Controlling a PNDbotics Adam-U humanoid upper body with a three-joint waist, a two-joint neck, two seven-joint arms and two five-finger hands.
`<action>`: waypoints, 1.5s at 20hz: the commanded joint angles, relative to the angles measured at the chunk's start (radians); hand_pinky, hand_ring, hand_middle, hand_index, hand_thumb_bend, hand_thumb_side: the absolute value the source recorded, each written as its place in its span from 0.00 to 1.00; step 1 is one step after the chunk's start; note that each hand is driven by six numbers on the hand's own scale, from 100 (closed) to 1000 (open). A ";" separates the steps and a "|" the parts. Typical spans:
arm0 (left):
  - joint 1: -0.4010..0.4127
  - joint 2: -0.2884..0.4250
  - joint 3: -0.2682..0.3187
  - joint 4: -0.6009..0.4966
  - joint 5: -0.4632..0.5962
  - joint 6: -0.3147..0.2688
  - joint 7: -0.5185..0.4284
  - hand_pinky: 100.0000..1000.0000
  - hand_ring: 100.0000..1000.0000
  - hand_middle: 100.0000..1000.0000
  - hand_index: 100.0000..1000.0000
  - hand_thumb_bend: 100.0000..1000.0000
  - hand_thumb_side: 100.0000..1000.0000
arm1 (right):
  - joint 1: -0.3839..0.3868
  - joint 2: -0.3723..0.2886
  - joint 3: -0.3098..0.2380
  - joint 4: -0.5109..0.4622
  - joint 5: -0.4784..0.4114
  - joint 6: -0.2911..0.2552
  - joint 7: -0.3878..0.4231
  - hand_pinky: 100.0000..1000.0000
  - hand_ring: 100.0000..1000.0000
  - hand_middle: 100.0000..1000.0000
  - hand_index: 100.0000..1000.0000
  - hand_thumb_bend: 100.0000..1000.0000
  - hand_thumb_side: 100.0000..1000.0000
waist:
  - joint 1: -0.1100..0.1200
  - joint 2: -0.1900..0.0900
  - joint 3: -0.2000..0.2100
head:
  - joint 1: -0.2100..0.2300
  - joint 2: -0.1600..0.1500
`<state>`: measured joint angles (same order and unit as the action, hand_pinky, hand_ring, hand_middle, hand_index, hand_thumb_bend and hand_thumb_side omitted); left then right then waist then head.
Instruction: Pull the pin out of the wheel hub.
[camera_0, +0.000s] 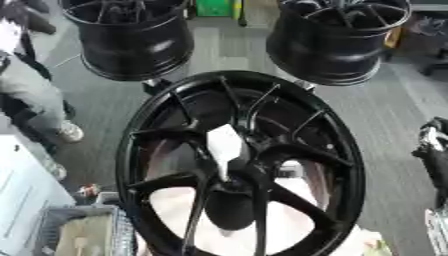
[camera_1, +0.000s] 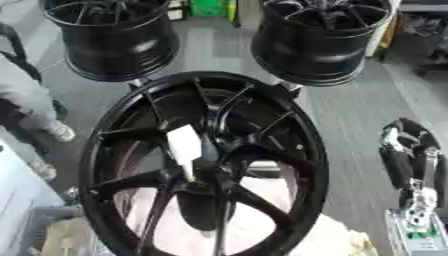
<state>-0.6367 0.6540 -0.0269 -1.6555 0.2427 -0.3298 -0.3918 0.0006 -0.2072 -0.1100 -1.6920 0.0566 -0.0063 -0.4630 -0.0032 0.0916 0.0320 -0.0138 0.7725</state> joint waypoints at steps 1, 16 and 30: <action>-0.100 0.132 -0.109 0.059 0.021 -0.162 -0.102 0.70 0.61 0.66 0.76 0.00 0.22 | -0.005 -0.031 0.004 -0.009 0.006 -0.002 0.006 0.45 0.67 0.70 0.74 0.00 0.45 | 0.006 -0.013 -0.005 | 0.004 -0.002; -0.416 0.042 -0.610 0.180 -0.302 -0.577 -0.515 0.82 0.83 0.83 0.89 0.39 0.25 | 0.005 -0.057 0.007 -0.002 0.012 -0.005 0.009 0.45 0.67 0.70 0.74 0.00 0.45 | 0.055 -0.028 -0.041 | 0.008 -0.002; -0.398 0.032 -0.752 0.155 -0.500 -0.577 -0.515 0.79 0.77 0.78 0.85 0.44 0.11 | 0.007 -0.060 0.006 0.002 0.015 -0.008 0.008 0.45 0.67 0.70 0.74 0.00 0.45 | 0.064 -0.034 -0.040 | 0.011 -0.002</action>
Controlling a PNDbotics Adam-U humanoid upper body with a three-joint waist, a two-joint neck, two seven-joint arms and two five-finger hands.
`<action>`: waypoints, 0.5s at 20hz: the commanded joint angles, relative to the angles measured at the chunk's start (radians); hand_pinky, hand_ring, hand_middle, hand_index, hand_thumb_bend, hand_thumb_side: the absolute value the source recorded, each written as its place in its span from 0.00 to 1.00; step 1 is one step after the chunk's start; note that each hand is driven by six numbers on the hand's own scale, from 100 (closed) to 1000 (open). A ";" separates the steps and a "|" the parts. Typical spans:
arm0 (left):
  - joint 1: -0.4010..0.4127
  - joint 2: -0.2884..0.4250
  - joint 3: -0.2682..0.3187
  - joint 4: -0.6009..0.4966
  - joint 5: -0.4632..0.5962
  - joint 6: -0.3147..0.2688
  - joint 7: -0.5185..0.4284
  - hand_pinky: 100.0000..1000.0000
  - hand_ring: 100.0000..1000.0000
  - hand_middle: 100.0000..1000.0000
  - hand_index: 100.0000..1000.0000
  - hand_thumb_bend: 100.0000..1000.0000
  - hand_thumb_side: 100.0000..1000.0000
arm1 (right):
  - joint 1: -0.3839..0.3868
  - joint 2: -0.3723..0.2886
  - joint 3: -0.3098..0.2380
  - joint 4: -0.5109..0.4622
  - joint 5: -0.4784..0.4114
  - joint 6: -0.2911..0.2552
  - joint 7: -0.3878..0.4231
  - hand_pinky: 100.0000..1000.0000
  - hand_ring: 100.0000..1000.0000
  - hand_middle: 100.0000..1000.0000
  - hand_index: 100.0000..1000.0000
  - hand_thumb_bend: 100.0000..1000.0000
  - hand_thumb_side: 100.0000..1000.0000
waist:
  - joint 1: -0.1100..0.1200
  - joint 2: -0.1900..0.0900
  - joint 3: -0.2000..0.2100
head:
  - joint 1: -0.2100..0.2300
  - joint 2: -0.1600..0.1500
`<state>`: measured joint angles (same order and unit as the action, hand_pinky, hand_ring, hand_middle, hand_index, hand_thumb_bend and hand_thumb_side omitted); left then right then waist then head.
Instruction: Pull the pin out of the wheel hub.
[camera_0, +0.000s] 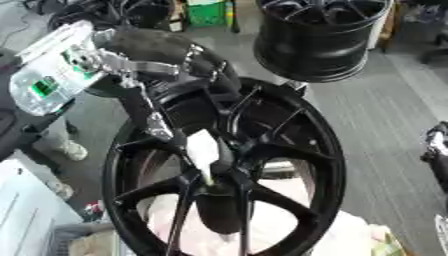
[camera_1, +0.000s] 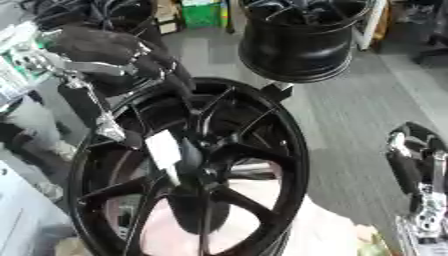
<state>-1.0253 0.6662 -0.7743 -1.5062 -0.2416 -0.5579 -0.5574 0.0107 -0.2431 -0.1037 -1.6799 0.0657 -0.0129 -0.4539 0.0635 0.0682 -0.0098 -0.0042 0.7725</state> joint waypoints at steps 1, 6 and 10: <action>-0.006 0.023 -0.010 0.009 -0.020 -0.349 -0.350 0.79 0.77 0.77 0.85 0.43 0.12 | -0.003 -0.024 0.000 -0.011 0.006 -0.002 -0.001 0.45 0.67 0.70 0.74 0.00 0.46 | -0.002 -0.011 0.002 | 0.001 -0.002; 0.021 0.031 -0.043 0.036 -0.051 -0.349 -0.350 0.78 0.74 0.73 0.81 0.39 0.14 | -0.004 -0.024 0.002 -0.010 0.006 -0.002 0.000 0.45 0.67 0.70 0.74 0.00 0.46 | 0.000 -0.009 0.001 | 0.001 -0.002; 0.033 0.033 -0.064 0.044 -0.045 -0.349 -0.350 0.77 0.73 0.72 0.79 0.35 0.15 | -0.004 -0.024 0.001 -0.009 0.004 -0.003 -0.001 0.45 0.67 0.71 0.74 0.00 0.46 | 0.000 -0.008 -0.001 | 0.002 -0.002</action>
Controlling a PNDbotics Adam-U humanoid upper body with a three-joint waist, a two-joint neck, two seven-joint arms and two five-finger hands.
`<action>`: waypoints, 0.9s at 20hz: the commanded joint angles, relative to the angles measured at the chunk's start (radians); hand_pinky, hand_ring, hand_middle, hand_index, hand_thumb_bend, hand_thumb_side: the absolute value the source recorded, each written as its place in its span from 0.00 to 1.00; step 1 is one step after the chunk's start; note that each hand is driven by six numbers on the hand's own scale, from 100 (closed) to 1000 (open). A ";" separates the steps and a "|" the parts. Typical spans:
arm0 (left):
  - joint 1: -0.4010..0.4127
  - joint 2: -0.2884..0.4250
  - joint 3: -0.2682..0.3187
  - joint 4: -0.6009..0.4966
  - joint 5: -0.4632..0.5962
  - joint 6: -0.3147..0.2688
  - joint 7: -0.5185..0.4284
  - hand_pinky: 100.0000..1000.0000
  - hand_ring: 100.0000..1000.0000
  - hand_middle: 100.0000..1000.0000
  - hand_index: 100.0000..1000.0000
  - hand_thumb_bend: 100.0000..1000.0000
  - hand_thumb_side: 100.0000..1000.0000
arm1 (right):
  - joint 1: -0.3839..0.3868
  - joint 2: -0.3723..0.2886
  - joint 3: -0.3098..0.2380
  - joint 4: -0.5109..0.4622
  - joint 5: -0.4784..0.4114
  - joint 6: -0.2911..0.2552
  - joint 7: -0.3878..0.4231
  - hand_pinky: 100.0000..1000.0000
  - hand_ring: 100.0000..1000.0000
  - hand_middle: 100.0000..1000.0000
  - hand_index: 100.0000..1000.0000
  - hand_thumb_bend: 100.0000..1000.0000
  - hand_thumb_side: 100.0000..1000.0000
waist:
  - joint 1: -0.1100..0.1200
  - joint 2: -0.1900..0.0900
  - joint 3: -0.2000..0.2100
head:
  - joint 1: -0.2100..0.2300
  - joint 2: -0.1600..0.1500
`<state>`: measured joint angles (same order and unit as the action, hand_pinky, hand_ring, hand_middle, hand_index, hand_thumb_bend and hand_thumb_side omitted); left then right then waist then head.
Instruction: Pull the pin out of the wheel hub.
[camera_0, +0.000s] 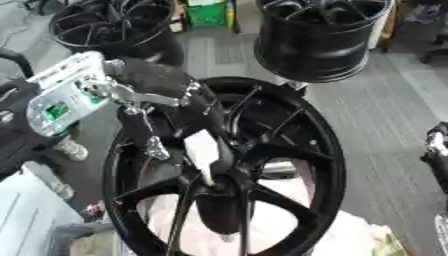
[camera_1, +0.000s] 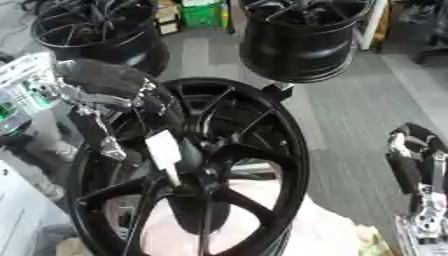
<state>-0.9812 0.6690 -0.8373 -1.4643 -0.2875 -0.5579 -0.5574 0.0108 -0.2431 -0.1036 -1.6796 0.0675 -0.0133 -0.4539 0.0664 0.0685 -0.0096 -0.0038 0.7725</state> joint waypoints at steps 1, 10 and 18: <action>-0.009 0.028 -0.003 0.003 0.003 -0.349 -0.350 0.77 0.73 0.71 0.78 0.34 0.14 | -0.004 -0.024 0.002 -0.010 0.002 -0.003 0.000 0.45 0.67 0.71 0.74 0.00 0.46 | -0.003 -0.008 -0.001 | 0.001 -0.002; -0.002 0.007 -0.020 0.028 -0.001 -0.349 -0.350 0.75 0.68 0.66 0.73 0.28 0.13 | -0.004 -0.022 0.003 -0.008 0.001 -0.003 0.001 0.45 0.67 0.71 0.74 0.00 0.46 | -0.003 -0.008 -0.004 | 0.002 -0.002; -0.008 -0.008 -0.004 0.045 0.034 -0.349 -0.350 0.70 0.55 0.51 0.61 0.01 0.10 | -0.004 -0.022 0.003 -0.007 0.001 -0.003 0.001 0.45 0.67 0.71 0.74 0.00 0.47 | -0.004 -0.008 -0.004 | 0.001 -0.002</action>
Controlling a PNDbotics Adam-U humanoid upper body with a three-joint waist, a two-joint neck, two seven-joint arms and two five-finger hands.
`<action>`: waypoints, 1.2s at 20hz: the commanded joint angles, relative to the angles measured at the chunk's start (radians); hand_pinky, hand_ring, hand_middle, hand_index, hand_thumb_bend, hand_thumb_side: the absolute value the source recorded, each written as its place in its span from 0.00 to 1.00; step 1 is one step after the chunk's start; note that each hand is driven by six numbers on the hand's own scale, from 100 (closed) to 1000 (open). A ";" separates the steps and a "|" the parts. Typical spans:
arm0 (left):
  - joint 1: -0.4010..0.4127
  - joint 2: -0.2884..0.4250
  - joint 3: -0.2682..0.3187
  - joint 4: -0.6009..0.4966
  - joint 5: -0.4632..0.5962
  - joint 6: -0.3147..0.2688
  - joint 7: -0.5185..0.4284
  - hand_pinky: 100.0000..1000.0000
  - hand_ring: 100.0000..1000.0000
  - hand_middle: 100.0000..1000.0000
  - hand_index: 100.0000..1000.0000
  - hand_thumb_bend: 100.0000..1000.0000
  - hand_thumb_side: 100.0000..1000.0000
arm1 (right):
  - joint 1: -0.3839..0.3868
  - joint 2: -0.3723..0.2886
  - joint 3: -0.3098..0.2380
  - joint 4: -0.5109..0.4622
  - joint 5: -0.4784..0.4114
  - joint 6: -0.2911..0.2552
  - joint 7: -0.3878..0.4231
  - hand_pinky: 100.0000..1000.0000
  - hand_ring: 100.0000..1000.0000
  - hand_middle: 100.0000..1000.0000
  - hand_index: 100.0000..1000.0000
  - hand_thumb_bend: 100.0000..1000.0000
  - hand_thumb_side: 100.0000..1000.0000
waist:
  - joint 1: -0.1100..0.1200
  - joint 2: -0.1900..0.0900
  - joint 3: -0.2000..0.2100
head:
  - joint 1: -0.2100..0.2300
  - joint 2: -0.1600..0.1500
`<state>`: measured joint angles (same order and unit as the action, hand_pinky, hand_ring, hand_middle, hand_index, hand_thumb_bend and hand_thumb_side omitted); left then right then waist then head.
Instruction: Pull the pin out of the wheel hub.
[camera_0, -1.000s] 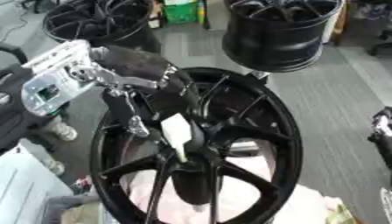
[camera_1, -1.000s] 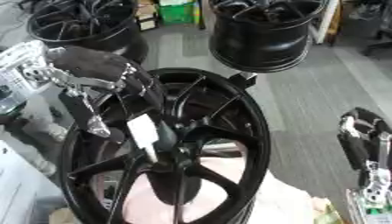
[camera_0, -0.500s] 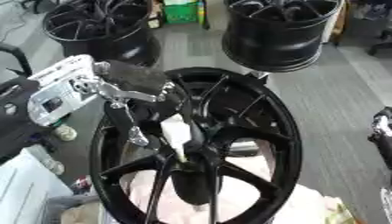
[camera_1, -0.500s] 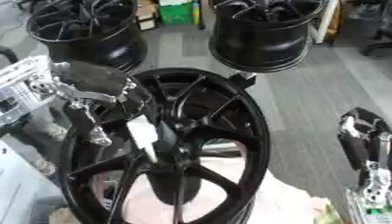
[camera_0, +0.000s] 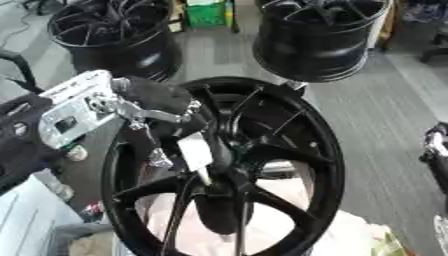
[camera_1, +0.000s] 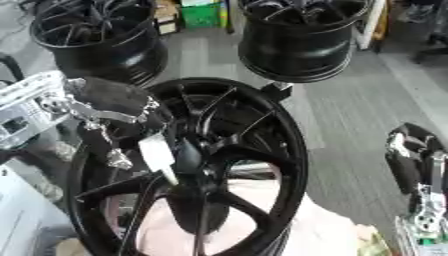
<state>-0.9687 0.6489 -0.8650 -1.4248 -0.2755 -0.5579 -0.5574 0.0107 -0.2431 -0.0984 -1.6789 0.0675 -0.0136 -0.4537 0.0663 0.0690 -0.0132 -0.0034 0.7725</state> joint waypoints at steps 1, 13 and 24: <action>-0.021 0.011 0.034 0.013 0.038 -0.349 -0.350 0.68 0.51 0.46 0.56 0.00 0.11 | -0.004 -0.021 -0.002 -0.007 0.000 -0.002 0.000 0.45 0.67 0.71 0.74 0.00 0.47 | -0.004 -0.008 0.000 | 0.001 -0.002; -0.057 0.093 0.289 -0.003 0.255 -0.349 -0.350 0.66 0.42 0.37 0.47 0.00 0.12 | 0.002 -0.020 -0.007 -0.005 0.000 -0.002 -0.003 0.45 0.67 0.71 0.74 0.00 0.47 | -0.008 -0.013 0.011 | -0.003 -0.002; 0.216 0.309 0.724 0.264 0.170 -0.346 -0.345 0.69 0.51 0.47 0.59 0.00 0.12 | 0.012 -0.014 -0.021 -0.004 -0.001 -0.002 -0.018 0.45 0.67 0.71 0.74 0.00 0.48 | -0.014 -0.011 0.052 | -0.021 -0.002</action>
<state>-0.7415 0.9009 -0.2017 -1.1831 -0.0894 -0.5577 -0.5576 0.0277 -0.2428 -0.1114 -1.6734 0.0675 -0.0153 -0.4663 0.0522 0.0661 0.0403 -0.0204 0.7725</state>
